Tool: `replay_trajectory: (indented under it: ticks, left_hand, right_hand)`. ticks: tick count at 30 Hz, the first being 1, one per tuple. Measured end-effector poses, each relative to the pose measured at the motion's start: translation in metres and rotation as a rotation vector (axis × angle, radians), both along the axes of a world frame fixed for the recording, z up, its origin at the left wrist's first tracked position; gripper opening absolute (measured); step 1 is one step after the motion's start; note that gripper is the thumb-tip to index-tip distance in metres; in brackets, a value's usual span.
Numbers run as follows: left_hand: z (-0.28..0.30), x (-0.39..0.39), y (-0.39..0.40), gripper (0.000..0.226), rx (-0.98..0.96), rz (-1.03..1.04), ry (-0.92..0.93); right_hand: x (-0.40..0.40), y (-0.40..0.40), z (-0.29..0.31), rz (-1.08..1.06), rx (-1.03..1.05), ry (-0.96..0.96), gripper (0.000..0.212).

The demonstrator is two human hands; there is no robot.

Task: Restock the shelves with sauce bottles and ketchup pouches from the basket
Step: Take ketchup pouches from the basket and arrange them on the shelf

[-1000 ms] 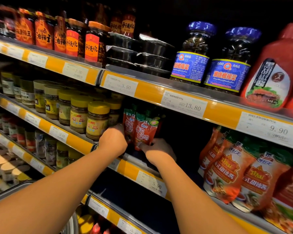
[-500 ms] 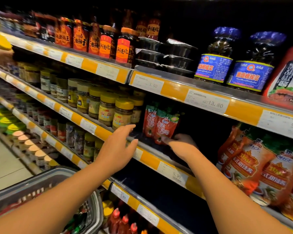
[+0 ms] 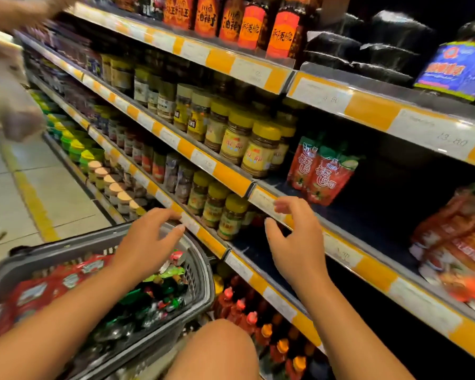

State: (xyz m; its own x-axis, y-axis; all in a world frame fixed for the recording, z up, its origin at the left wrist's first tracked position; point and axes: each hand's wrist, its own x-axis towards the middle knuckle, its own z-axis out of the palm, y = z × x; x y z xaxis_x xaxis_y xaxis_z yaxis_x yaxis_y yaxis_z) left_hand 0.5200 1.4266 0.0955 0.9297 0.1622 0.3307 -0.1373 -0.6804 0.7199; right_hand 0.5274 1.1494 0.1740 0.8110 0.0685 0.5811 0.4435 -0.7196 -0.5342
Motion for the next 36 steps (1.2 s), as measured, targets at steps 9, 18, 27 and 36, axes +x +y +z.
replay_trajectory:
  ticks: [9, 18, 27, 36]
  left_hand:
    - [-0.060, -0.030, 0.086, 0.021, -0.105, 0.229, 0.136]
    - [-0.116, -0.054, 0.148, 0.019, -0.064, 0.353, 0.239]
    - [-0.152, -0.053, 0.169, 0.020, -0.087, 0.385, 0.305]
    - [-0.174, -0.016, 0.172, 0.030, -0.028, 0.415, 0.424]
  right_hand:
    - [-0.005, 0.109, -0.087, 0.256, -0.003, 0.334, 0.041]
    - [0.006, 0.173, -0.158, 0.316, -0.090, 0.550, 0.048]
    - [0.040, 0.203, -0.201, 0.279, -0.207, 0.704, 0.041]
    - [0.067, 0.231, -0.217, 0.194, -0.290, 0.584, 0.026]
